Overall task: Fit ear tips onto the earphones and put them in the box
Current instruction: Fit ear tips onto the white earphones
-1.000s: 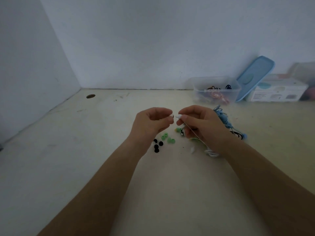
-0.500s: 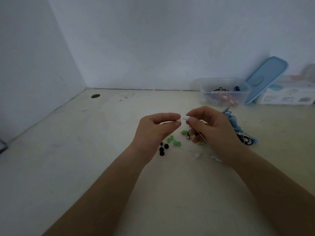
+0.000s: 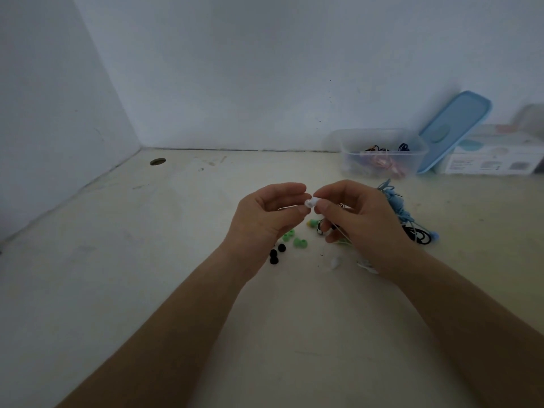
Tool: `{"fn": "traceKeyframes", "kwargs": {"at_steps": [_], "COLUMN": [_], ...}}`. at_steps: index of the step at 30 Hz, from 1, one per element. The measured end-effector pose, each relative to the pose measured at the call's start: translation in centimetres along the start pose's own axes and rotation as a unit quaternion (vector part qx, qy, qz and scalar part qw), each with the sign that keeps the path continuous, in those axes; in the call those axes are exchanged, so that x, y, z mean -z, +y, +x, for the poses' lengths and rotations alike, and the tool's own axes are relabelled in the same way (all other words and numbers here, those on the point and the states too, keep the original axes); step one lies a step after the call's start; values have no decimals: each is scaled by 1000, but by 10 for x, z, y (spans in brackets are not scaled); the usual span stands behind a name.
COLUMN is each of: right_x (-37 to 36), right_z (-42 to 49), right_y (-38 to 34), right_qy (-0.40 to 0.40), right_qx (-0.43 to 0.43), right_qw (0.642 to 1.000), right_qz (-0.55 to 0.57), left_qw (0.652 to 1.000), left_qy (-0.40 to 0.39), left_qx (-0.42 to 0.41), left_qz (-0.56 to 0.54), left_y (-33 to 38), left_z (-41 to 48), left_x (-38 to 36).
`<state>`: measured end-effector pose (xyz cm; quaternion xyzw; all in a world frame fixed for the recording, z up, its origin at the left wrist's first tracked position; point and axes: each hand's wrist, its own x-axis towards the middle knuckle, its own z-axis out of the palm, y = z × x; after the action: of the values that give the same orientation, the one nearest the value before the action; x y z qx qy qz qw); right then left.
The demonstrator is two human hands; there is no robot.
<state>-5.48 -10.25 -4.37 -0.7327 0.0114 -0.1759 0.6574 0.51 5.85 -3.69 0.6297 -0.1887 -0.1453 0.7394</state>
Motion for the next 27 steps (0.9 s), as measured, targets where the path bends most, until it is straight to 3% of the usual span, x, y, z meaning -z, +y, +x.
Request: {"fn": "traceKeyframes", "kwargs": {"at_steps": [12, 27], "right_x": [2, 3], "right_z": [1, 0], "right_y": [0, 0], "right_qy": [13, 6], "right_qx": [-10, 1], "right_qw": [1000, 1000], "right_qz": [20, -15], "left_qw": [998, 1000], "left_qy": [10, 2], "left_qx": [25, 10], "left_qz": [-61, -25], "left_y": [2, 2], "left_z": [1, 0], "left_x": [1, 1]}}
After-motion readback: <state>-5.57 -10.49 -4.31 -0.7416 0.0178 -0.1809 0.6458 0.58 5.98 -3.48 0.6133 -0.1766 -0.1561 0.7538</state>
